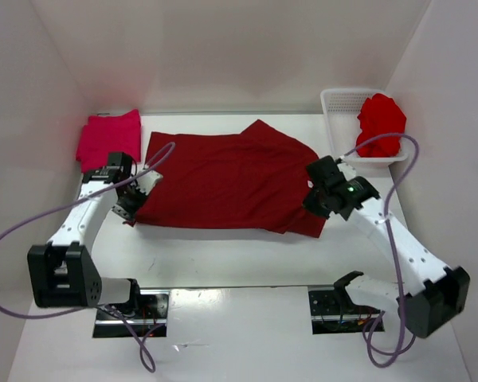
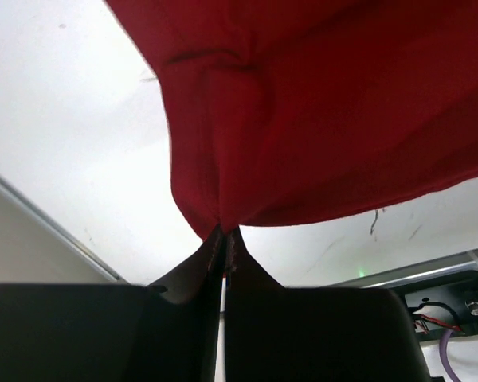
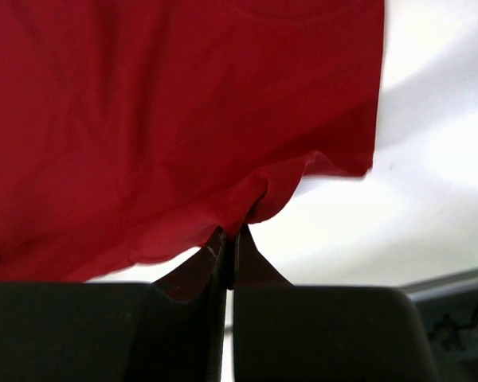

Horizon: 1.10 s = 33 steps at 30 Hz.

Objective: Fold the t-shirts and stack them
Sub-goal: Fold the flattened tshirt in 1/3 of the way

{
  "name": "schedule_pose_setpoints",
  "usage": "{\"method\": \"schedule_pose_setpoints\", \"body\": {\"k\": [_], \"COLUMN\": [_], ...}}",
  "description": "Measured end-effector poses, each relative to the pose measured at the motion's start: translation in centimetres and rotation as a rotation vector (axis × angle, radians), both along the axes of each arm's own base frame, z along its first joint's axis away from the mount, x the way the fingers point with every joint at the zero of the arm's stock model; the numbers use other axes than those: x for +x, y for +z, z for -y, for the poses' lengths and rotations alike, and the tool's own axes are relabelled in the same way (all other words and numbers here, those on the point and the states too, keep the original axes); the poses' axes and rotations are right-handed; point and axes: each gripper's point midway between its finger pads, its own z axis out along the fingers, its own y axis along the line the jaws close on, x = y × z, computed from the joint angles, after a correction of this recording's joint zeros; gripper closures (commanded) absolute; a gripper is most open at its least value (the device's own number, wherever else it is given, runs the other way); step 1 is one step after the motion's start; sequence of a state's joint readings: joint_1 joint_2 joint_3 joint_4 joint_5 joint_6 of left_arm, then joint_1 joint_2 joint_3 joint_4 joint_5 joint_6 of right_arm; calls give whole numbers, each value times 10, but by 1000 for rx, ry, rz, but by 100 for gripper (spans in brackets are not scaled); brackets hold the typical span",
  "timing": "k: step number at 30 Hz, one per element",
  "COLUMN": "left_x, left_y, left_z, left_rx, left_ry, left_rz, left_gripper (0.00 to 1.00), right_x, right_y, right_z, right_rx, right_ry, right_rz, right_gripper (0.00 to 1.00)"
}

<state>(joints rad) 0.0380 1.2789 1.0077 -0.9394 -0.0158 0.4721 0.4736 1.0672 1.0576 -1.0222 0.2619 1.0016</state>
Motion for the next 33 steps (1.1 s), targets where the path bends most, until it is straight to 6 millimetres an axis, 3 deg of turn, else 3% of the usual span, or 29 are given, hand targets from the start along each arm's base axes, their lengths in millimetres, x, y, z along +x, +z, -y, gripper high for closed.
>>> {"method": "schedule_pose_setpoints", "body": {"k": [4, 10, 16, 22, 33], "left_x": [20, 69, 110, 127, 133], "left_y": [-19, -22, -31, -44, -58], "left_z": [-1, -2, -3, -1, -2], "left_rx": [-2, -1, -3, -8, -7], "left_ry": [1, 6, 12, 23, 49], "left_rz": [-55, -10, 17, 3, -19], "left_gripper": [100, 100, 100, 100, 100], "right_x": [24, 79, 119, 158, 183], "right_y": [-20, -33, -53, -49, -66], "right_z": [-1, -6, -2, 17, 27], "right_rx": [-97, -229, -327, -369, -414], "right_ry": [25, 37, 24, -29, -5], "right_rz": [-34, -20, -30, 1, -26], "right_gripper": [100, 100, 100, 100, 100]}}
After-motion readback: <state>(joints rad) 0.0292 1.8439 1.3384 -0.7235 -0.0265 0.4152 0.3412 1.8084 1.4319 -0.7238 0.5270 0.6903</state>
